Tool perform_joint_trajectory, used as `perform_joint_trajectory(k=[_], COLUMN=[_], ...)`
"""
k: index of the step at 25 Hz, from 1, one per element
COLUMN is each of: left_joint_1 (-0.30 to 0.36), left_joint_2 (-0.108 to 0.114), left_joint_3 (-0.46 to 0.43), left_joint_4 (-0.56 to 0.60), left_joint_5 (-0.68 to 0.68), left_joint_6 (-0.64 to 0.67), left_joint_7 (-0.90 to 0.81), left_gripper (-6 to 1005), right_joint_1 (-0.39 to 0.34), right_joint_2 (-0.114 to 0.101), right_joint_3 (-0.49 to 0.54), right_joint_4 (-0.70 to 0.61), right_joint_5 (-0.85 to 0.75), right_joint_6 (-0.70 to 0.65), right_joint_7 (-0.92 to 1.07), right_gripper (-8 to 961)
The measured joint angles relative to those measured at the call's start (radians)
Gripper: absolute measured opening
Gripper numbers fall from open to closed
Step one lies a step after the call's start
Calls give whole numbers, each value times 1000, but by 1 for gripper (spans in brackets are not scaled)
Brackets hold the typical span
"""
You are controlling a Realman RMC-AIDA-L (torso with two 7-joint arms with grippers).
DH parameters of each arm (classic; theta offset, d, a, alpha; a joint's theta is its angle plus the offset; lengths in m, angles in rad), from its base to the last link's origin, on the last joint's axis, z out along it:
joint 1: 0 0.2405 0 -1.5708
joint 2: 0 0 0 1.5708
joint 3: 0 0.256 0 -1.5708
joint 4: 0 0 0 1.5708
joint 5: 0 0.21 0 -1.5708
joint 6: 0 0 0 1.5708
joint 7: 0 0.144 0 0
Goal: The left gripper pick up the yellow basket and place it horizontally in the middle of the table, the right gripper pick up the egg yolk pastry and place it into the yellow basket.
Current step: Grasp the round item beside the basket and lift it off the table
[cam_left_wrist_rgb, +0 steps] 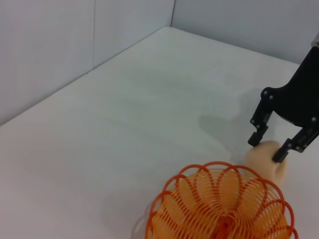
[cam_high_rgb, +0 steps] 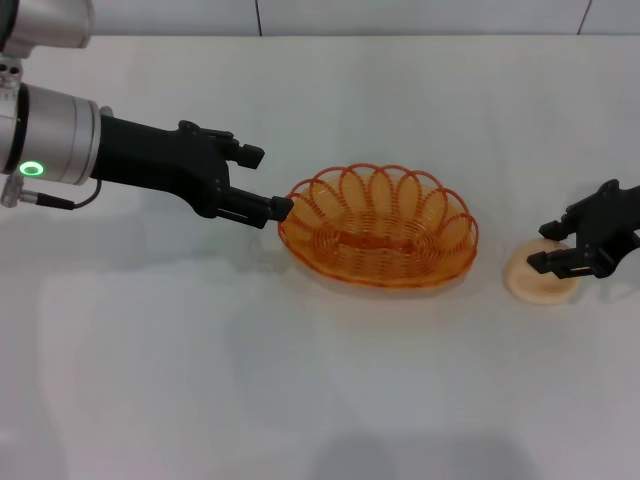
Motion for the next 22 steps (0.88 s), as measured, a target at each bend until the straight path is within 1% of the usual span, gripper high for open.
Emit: perform_joint_trajectory(k=[8,13,19,22], left_joint_1=[0,0,4,10], left_joint_2=[-1,-4,-4,-4], left_joint_3=[0,0,-1,-3], left_joint_4=[0,0,0,0], left_joint_5=[0,0,0,0], left_joint_6=[-2,-1,-2,-3], left_joint_7=[0,0,4,7], left_gripper=[862,862,862,862], right_joint_1=[2,2,-4,-13], right_joint_2=[0,0,0,0], right_joint_3=[0,0,3,15], right_joint_4=[-3,-17,-57,-101], right_joint_5=[-27,-20,-1,18], right_joint_6=[-7,-19,-39,-64], right_joint_7=[29,30,30,36], right_gripper=[367,226,164,128])
